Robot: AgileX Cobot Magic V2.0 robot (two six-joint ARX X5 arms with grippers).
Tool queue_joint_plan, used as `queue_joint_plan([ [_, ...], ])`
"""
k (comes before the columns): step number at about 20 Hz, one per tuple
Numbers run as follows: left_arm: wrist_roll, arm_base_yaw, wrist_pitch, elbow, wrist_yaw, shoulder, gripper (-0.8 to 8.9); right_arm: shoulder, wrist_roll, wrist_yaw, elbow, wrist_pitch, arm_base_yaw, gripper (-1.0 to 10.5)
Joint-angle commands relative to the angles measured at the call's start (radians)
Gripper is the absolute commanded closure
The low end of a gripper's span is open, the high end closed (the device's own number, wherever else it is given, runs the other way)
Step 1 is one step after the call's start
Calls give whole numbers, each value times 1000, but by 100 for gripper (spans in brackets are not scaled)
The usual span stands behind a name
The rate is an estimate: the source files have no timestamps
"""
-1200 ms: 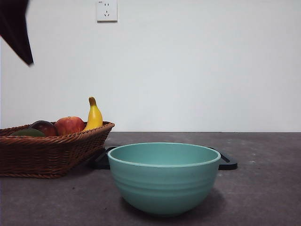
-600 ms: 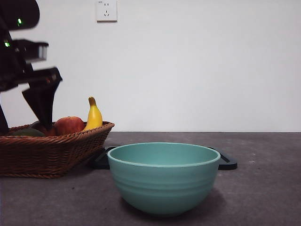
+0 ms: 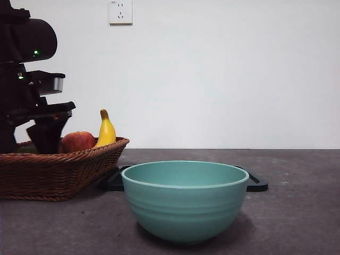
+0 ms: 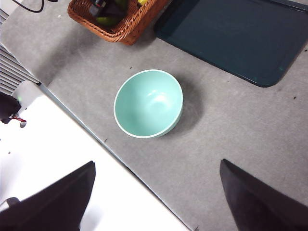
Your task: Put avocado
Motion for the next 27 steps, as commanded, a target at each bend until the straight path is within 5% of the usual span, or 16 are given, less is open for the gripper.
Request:
queue_joint_plan([
  [1,15,-3,4,21,-4,13,634,7,-4,4,21,11,5,531],
  [12,5,-50,-15,21,68,-234,633,7,-4,5,21,15,5,531],
  [18,-56,-266,-15,27,169,-377,633,7,-4,5,21,26,5,531],
  [27,-143,-563,127,37,164,-243,633,7,-3,5,21,26,5,531],
])
